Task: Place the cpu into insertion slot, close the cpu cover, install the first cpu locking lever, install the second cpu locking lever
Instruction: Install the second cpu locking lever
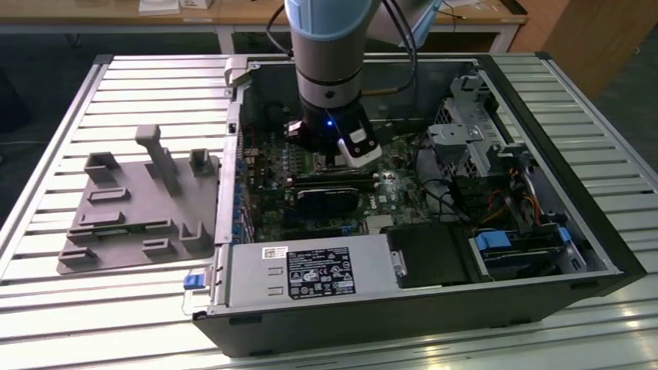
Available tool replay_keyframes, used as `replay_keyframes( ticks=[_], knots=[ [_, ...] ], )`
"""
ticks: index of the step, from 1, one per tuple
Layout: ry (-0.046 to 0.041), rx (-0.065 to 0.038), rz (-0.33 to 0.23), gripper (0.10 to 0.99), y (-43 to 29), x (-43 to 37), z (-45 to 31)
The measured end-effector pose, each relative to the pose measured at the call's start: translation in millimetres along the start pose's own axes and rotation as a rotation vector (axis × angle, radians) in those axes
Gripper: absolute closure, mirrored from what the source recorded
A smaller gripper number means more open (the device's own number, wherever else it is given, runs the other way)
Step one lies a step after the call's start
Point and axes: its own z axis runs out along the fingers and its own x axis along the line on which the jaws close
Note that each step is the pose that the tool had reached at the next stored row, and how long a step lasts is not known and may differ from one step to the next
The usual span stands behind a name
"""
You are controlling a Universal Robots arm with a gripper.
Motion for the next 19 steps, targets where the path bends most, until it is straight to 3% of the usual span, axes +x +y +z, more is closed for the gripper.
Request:
replay_keyframes(
  ticks=[4,14,19],
  knots=[
    [-0.0014,0.013,-0.001,0.984,6.9,0.2,1.6],
    [-0.0026,0.025,-0.002,0.984,14.3,-12.1,4.7],
    [-0.005,0.047,-0.004,0.984,22.8,-13.1,6.9]
  ],
)
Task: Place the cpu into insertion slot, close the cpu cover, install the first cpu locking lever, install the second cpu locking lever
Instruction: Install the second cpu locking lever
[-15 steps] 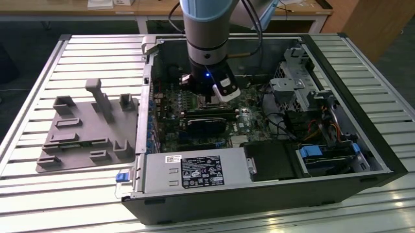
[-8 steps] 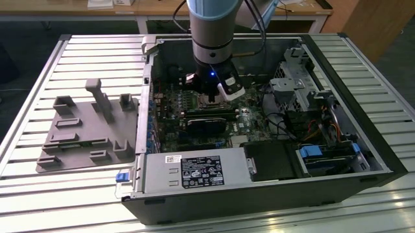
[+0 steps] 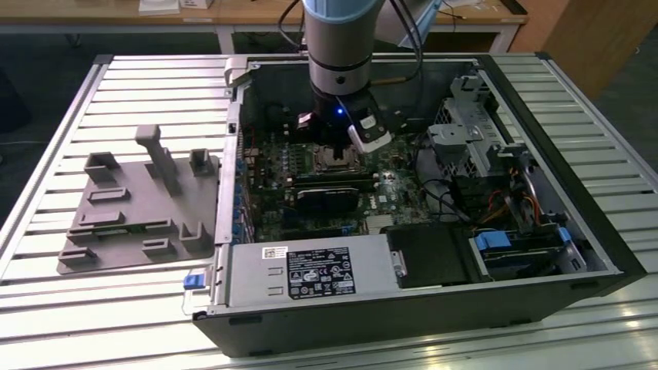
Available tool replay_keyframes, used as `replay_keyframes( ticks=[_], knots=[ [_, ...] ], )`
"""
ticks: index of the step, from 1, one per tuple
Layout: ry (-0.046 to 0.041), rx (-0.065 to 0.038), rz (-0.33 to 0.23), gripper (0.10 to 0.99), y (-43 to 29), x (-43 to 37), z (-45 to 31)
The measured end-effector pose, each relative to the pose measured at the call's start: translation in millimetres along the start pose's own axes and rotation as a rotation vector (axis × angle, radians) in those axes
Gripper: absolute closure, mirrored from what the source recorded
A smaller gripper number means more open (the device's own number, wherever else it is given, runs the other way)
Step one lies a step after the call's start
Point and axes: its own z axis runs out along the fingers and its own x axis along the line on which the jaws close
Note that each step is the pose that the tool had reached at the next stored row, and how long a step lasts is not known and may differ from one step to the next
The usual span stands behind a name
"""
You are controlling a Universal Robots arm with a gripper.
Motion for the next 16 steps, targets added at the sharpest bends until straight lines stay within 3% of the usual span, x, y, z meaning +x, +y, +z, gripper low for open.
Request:
replay_keyframes(
  ticks=[4,11,16],
  knots=[
    [-0.0011,0.01,-0.001,0.984,4.6,-2.1,1.1],
    [-0.0015,0.015,-0.001,0.984,9.3,-5.1,2.2],
    [-0.0015,0.015,-0.001,0.984,11.2,-5.5,-4.9]
  ],
)
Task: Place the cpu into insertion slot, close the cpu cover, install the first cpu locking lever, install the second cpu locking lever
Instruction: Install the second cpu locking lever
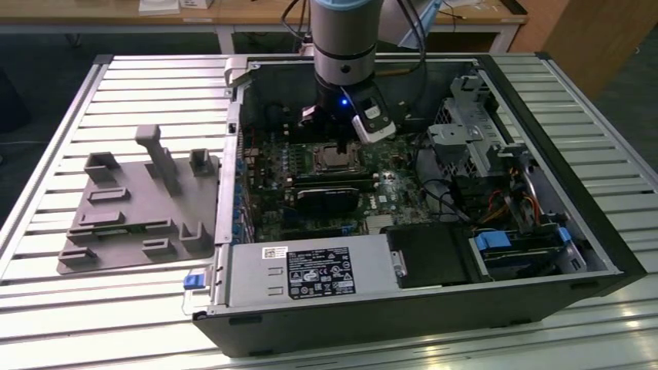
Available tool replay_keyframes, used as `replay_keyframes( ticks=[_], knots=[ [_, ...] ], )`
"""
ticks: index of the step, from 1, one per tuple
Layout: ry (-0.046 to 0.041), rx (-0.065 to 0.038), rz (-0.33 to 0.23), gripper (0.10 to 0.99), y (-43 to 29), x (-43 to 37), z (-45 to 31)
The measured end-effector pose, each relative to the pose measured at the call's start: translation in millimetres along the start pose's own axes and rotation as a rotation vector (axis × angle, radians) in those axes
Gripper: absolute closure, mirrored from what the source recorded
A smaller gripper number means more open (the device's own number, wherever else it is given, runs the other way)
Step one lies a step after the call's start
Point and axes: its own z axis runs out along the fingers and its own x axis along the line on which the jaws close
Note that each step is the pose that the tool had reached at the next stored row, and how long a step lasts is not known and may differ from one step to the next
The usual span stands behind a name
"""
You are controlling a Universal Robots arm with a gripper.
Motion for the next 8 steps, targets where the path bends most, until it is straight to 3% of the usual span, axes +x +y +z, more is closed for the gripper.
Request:
replay_keyframes(
  ticks=[8],
  knots=[
    [-0.0002,0.001,0.0,0.984,0.4,-0.2,-2.5]
  ],
)
